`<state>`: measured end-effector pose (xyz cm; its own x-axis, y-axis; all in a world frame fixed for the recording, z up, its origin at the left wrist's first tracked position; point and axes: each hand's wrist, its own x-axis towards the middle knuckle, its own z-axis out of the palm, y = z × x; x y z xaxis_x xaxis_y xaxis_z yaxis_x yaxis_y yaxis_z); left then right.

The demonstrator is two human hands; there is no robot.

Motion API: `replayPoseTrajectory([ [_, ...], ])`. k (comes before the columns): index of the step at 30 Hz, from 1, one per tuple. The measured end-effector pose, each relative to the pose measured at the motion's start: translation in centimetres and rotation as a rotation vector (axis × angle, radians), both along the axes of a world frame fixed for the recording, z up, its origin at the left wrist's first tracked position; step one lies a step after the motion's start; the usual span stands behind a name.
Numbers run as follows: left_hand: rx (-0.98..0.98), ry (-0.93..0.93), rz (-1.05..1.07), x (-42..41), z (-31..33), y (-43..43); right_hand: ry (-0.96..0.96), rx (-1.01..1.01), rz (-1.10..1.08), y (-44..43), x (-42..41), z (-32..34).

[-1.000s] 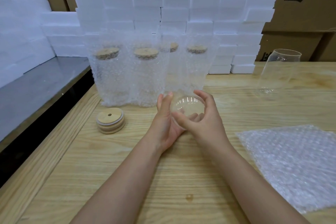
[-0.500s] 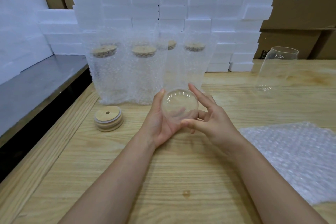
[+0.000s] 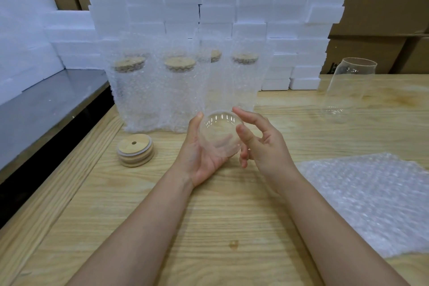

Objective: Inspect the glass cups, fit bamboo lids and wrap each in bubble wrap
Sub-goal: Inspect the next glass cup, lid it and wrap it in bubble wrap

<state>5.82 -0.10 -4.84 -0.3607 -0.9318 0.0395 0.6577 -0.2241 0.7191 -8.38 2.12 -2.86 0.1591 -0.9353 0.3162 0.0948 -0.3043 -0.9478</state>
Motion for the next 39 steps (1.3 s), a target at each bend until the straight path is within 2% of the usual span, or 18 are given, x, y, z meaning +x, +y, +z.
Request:
replayPoseTrajectory([
  [4,0.083,-0.038,-0.022,-0.7,0.2,0.4,-0.028,-0.024,-0.209,0.2,1.0,0.1],
  [7,0.059,0.017,0.031,-1.2,0.2,0.4,0.061,-0.066,-0.358,0.4,1.8,-0.3],
  [10,0.038,0.011,0.122,-1.3,0.4,0.4,0.159,-0.126,-0.395,0.5,2.4,-0.7],
  [16,0.168,-0.014,0.182,-1.6,1.0,0.6,0.324,-0.235,-0.392,0.6,2.4,-1.1],
  [20,0.172,-0.041,0.097,-1.3,1.2,0.6,0.300,-0.236,-0.418,0.5,2.3,-0.9],
  [25,0.068,-0.030,-0.018,-0.7,1.4,0.8,0.269,-0.276,-0.438,0.3,2.3,-0.8],
  [32,0.057,-0.100,0.003,-0.7,1.1,0.6,0.232,-0.317,-0.494,0.0,2.1,-0.5],
  [39,0.098,-0.083,0.001,-0.7,1.3,0.7,0.144,-0.314,-0.497,0.3,2.4,-0.5],
])
